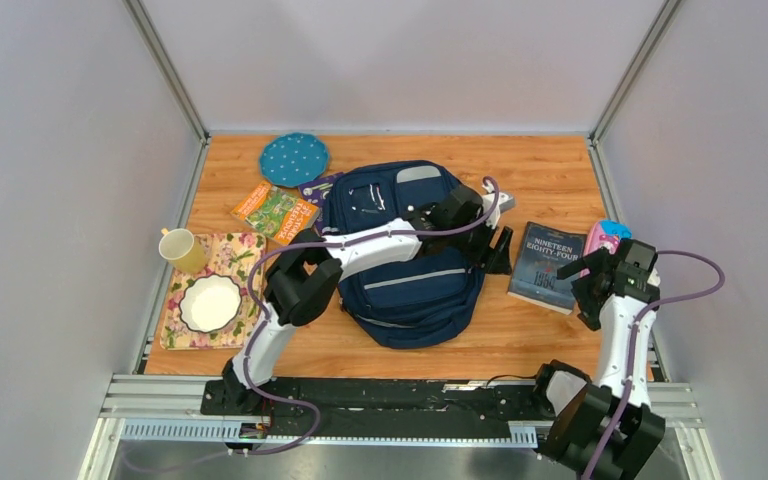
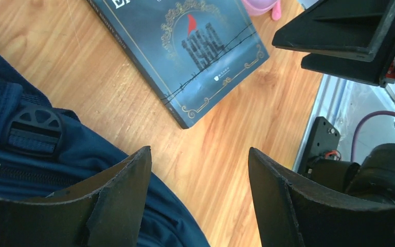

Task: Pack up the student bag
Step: Unzip the student bag at the center of the board, then pick up the book from the center of the board.

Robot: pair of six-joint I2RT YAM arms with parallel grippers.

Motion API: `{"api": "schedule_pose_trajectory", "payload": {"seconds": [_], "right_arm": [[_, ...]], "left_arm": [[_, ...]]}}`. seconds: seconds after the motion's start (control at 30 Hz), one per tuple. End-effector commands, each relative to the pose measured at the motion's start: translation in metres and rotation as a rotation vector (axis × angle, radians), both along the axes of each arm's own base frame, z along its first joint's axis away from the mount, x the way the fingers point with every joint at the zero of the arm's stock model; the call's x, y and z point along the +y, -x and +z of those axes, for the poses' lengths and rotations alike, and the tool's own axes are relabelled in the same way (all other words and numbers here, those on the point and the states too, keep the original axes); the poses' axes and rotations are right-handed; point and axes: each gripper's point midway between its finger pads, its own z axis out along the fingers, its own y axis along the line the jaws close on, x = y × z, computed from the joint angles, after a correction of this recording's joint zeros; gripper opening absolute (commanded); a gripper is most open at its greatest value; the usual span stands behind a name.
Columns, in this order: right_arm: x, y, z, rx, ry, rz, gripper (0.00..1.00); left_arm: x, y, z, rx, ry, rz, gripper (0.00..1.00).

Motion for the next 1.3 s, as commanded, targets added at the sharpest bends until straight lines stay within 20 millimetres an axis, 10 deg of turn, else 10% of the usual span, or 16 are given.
{"api": "schedule_pose_trajectory", "payload": {"seconds": [0.0,0.33,0.83,1.27], "right_arm": [[-0.019,-0.008,-0.011,0.019,0.072,-0.004,0.93],[-0.056,-0.012,0.003,0.034,0.256,-0.029,0.93],[-0.007,-0.04,-0.069,0.067,-0.124,0.142,0.73],[0.038,-0.056,-0.038,-0.156,-0.287,0.302,0.35]], "left_arm": [[-0.027,-0.009,0.001,0.007,0.118,-0.024,0.76],[-0.056,-0.028,-0.04,0.045,0.113,0.063,0.77],[-0.052,-0.018,-0.119,0.239,-0.004,0.092,0.78],[-0.067,0.011,-0.129,0.377,0.036,0.011,0.63]]}}
